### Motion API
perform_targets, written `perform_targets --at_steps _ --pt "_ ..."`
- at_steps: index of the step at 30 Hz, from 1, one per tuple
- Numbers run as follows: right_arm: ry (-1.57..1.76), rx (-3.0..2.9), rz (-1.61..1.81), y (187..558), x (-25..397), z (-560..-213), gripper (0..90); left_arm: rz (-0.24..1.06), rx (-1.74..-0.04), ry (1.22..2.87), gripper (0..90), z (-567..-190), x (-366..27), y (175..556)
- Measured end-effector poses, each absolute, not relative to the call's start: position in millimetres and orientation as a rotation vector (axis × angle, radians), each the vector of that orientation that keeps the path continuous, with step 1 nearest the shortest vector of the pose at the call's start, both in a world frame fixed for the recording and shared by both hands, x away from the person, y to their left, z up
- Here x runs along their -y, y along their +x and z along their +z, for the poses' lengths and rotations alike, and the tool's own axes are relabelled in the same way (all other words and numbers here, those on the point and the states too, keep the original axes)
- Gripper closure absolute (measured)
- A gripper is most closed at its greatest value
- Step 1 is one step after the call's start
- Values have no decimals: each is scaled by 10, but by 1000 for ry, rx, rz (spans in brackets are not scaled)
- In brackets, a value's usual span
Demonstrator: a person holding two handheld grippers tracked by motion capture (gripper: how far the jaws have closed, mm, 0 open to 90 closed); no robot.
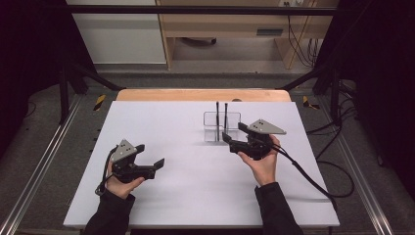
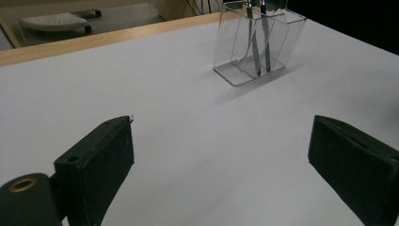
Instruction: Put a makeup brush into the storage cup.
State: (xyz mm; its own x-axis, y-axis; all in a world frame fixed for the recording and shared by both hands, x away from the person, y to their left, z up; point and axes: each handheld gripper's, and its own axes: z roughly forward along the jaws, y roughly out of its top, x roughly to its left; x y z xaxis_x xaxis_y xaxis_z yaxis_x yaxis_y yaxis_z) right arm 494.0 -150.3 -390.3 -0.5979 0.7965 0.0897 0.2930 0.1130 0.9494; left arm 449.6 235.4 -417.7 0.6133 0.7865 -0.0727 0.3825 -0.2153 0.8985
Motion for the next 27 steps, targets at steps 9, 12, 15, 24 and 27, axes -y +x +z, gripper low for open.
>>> perform_targets --at_steps 9,12,15,24,27 --pt "1001 -1955 1513 4767 1646 -3924 247 498 -941 1816 63 -4162 -2389 4489" --pt "1000 -1950 1528 4717 1716 -3953 242 497 -942 1811 62 -4155 -2408 4488" --pt "1002 -1948 1533 4671 1792 -3981 231 499 -946 1807 62 -4150 -2420 4487" --pt "1016 -1943 1530 4536 1951 -4051 217 502 -949 1803 58 -4138 -2456 4471" --pt "1030 -1954 1516 4513 1985 -4090 217 500 -949 1802 56 -4140 -2462 4467"
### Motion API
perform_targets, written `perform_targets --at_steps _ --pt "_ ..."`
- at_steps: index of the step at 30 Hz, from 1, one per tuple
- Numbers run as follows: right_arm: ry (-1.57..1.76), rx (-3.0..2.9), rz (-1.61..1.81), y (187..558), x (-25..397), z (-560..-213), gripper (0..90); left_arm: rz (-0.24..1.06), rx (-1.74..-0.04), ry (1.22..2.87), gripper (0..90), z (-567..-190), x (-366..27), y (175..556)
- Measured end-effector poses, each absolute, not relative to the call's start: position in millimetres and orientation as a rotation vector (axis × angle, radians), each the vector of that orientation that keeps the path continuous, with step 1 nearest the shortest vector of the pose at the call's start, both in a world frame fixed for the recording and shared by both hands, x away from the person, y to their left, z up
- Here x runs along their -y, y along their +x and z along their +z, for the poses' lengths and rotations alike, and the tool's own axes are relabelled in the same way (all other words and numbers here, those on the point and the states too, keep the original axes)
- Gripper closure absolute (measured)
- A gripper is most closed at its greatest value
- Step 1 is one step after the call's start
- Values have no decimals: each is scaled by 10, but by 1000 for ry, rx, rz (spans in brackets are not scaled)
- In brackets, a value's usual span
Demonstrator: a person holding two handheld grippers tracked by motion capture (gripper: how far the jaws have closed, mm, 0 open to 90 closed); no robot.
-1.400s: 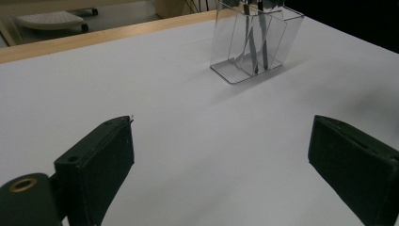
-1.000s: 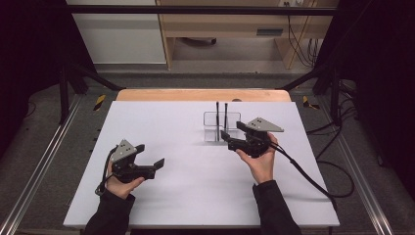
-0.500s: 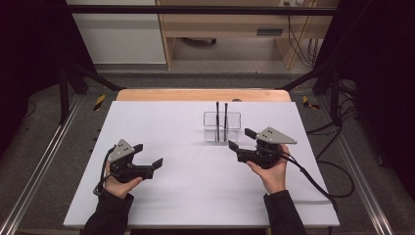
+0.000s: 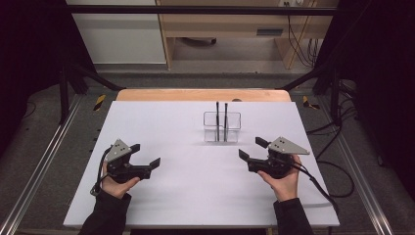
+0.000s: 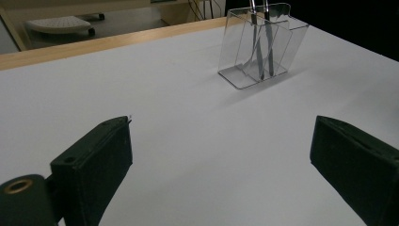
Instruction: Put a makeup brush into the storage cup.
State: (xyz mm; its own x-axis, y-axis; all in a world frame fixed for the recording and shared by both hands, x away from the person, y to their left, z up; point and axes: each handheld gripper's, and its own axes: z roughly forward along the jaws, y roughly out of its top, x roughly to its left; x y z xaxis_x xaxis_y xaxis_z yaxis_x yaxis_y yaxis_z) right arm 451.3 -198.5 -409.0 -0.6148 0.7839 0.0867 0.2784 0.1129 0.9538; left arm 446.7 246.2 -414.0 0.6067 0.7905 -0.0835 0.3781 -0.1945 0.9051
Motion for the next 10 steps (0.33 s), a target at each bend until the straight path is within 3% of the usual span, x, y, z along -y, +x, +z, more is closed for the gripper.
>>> perform_targets --at_steps 10 --pt "1065 -1953 1509 4439 2095 -4163 231 504 -949 1803 55 -4143 -2472 4462"
